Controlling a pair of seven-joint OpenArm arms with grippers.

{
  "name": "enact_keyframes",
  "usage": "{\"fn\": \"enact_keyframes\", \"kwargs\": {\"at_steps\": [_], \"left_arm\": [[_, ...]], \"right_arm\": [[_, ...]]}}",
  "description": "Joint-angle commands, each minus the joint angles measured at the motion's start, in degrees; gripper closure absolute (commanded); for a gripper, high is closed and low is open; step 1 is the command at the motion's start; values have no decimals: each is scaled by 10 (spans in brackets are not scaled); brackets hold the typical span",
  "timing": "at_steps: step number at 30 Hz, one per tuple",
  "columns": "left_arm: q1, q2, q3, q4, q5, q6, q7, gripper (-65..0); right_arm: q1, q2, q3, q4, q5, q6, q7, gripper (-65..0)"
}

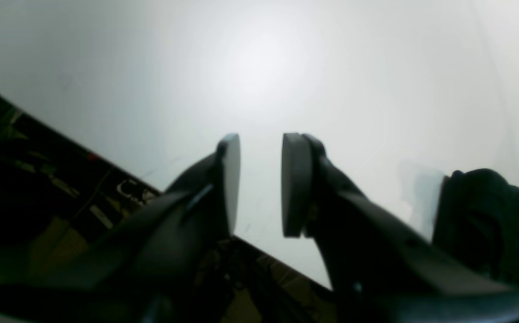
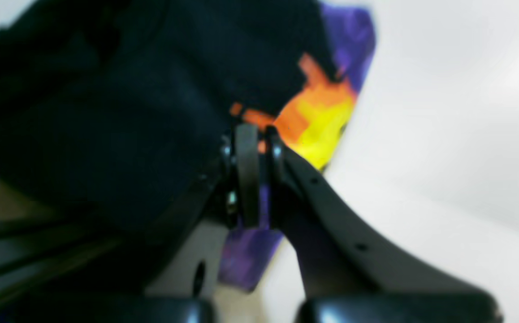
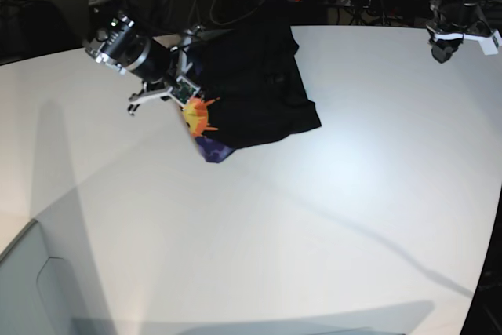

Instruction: Fold the T-shirt properly

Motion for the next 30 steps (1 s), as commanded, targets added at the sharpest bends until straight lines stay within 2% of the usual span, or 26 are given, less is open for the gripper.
{"fn": "enact_keyframes", "kwargs": {"at_steps": [1,12,20,24,30], "left_arm": [[1,-6,-3,11,-9,-1,-7,-160],[-12,-6,-3,11,-9,-1,-4,-160],[-12,-6,-2,11,-9,-1,-1,-160],[-11,-6,-2,11,-9,-1,-1,-160],[-7,-6,-2,11,-9,-1,-1,-160]], "right_arm": [[-1,2,0,1,6,2,11,-1],[10,2,-2,-102,7,2,19,-1],[37,0,-2,14,7,1,11,-1],[100,-32,-3,-17,7,1,-19,-1],[193,-66,-3,-141,7,1,-18,-1]]}}
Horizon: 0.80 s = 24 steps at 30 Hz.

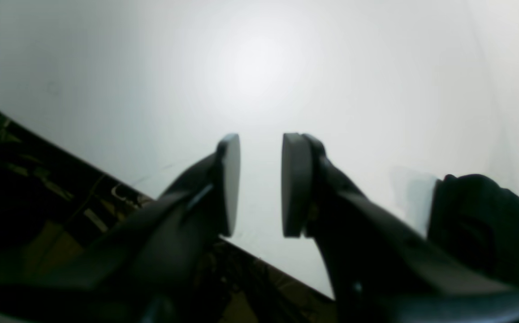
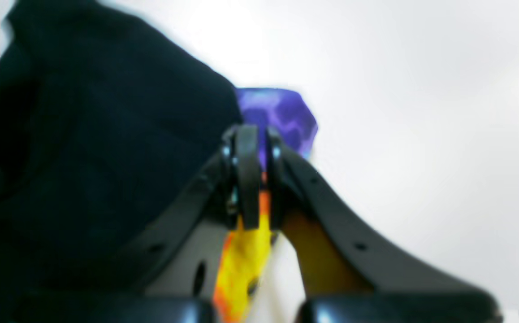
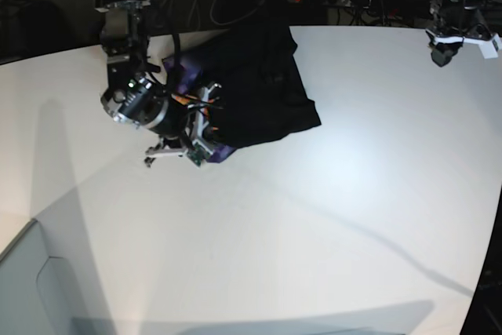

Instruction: Fold the T-shirt properly

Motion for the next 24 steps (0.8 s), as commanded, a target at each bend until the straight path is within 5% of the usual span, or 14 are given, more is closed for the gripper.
{"fn": "enact_keyframes", "kwargs": {"at_steps": [1,9,17,24], "left_arm": [[5,-5,-2,11,-8,-1,-8,-160],[8,18,-2,39,-8,-2,-8,-160],[11,25,71,61,-8,-2,-8,-169],[21,25,179,60,-8,-2,-13,-381]], "right_arm": [[15,-4,0,-8,8,1,11,-1],[48,-14,3,-115,8,1,50,-1],[-28,-15,44,65,11,0,53,-1],[-78,-11,91,145,10,0,52,-1]]}}
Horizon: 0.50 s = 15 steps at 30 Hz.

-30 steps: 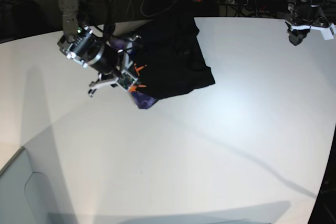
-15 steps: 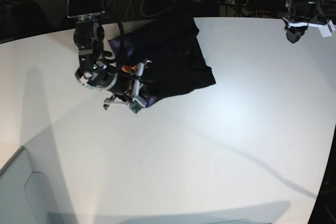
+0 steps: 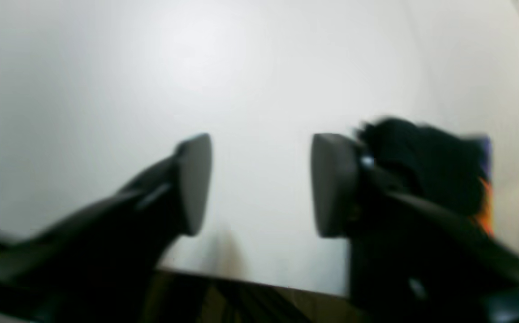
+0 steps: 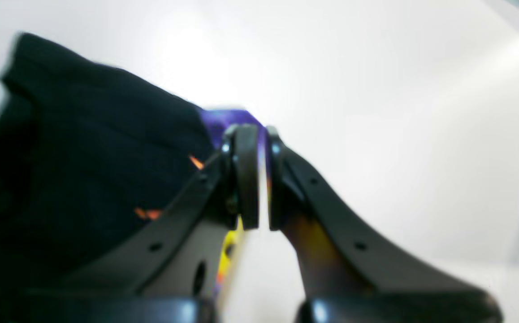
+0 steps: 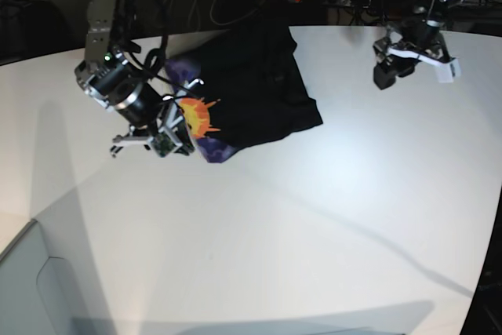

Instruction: Fold the T-shirt properly

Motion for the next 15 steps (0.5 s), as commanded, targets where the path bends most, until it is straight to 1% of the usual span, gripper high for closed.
{"fn": "enact_keyframes", "kwargs": {"at_steps": [1,4,8,10,12,15], "left_arm": [[6,-3,19,8,-9,-2,-10,-390],[5,-2,80,6,-8,-2,-10,-389],[-2,-2,166,-23,-6,1,-12,-389],[-11,-2,202,-53,-2,3,-32,-389],[-12,-4,235,-87,-2,3,-63,-389],[-11,-8,272,-123,-2,4,-104,-389]], "right_arm": [[2,4,5,11,7,0,12,-1],[-10,17,11,11,9,0,12,-1],[-19,18,12,11,7,0,12,-1],[-25,24,12,11,7,0,12,-1],[-26,25,12,11,7,0,11,-1],[-32,26,12,11,7,0,-4,-1]]}}
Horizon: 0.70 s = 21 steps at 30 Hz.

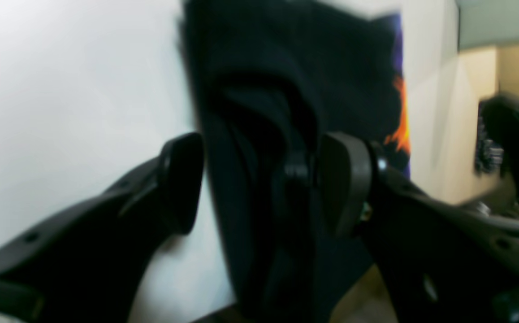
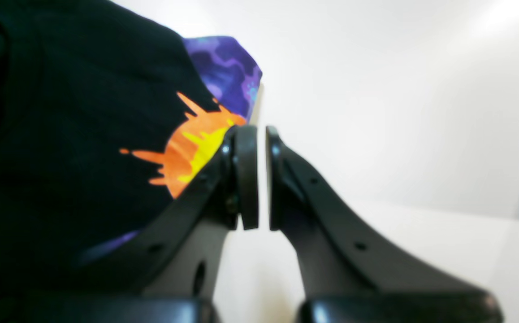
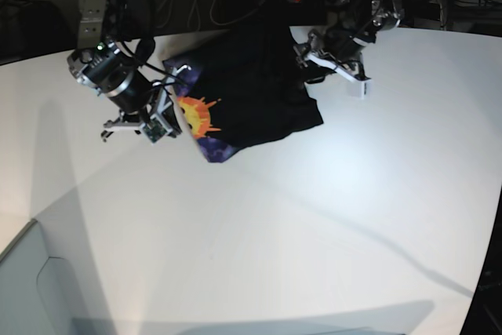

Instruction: Fold the T-shirt properly

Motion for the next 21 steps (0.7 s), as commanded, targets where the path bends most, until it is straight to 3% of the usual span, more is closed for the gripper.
{"fn": "enact_keyframes", "kwargs": {"at_steps": [1,21], "left_arm": [[2,0,6,5,-13,-5,-19,-389],[33,1,10,1,-8,-4,-29,-390]], "right_arm": [[2,2,1,11,8,0,9,-1],[-15,10,1,11,7,0,4,-1]]}}
